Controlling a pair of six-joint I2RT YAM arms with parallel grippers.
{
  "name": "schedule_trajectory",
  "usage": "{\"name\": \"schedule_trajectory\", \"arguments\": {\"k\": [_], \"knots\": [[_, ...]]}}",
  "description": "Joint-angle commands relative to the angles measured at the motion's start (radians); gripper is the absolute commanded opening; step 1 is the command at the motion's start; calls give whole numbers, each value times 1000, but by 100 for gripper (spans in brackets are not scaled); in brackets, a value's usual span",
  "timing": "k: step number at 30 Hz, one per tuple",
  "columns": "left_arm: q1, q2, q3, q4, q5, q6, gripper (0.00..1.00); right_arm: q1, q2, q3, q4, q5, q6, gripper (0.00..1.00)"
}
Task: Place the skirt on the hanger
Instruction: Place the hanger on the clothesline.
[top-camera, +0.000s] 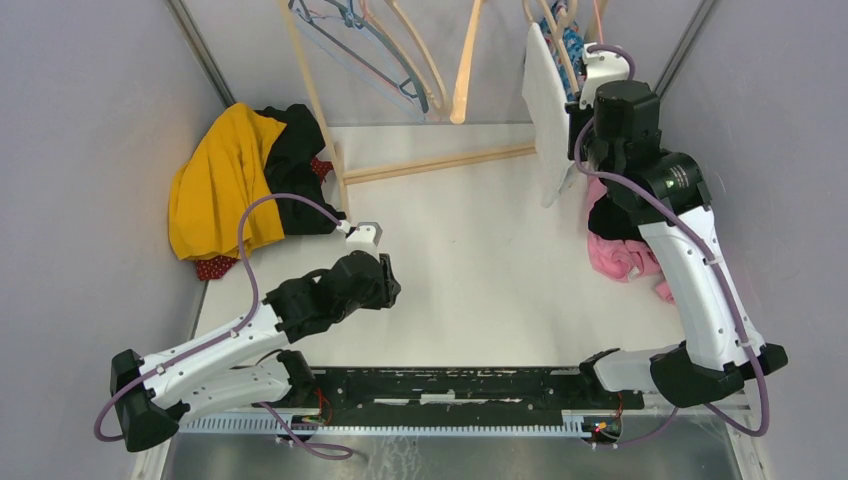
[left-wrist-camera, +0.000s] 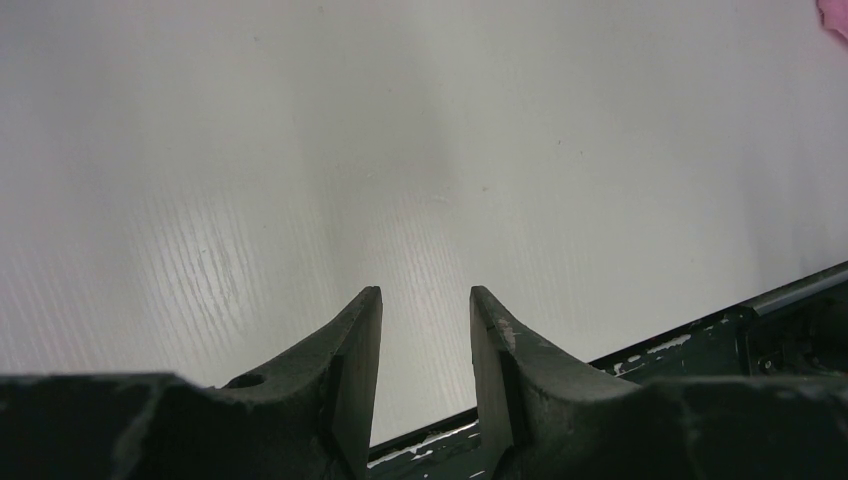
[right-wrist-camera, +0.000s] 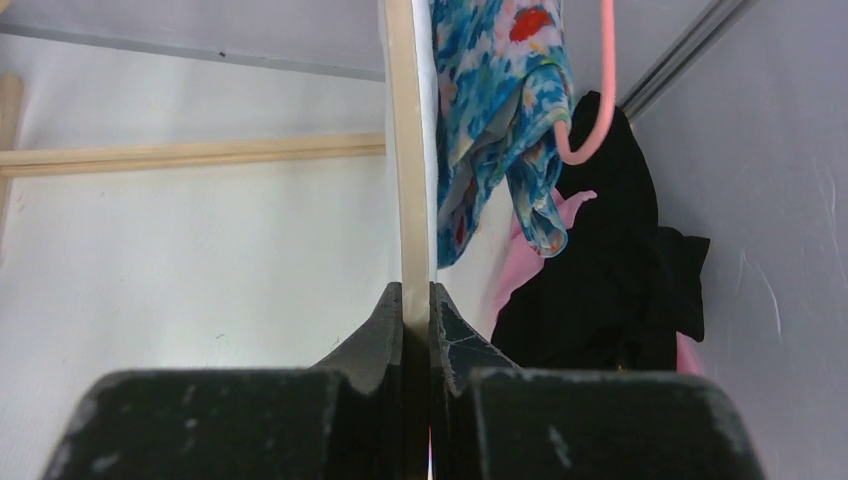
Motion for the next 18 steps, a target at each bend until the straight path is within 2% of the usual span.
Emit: {"name": "schedule_trajectory", "arguments": {"k": [1, 18], "knots": [[5, -6, 4, 13, -23, 26, 45, -13, 0, 61, 140, 23, 24, 1], [12, -41, 32, -44, -62, 30, 45, -89, 210, 194, 312, -150, 95, 1]]}}
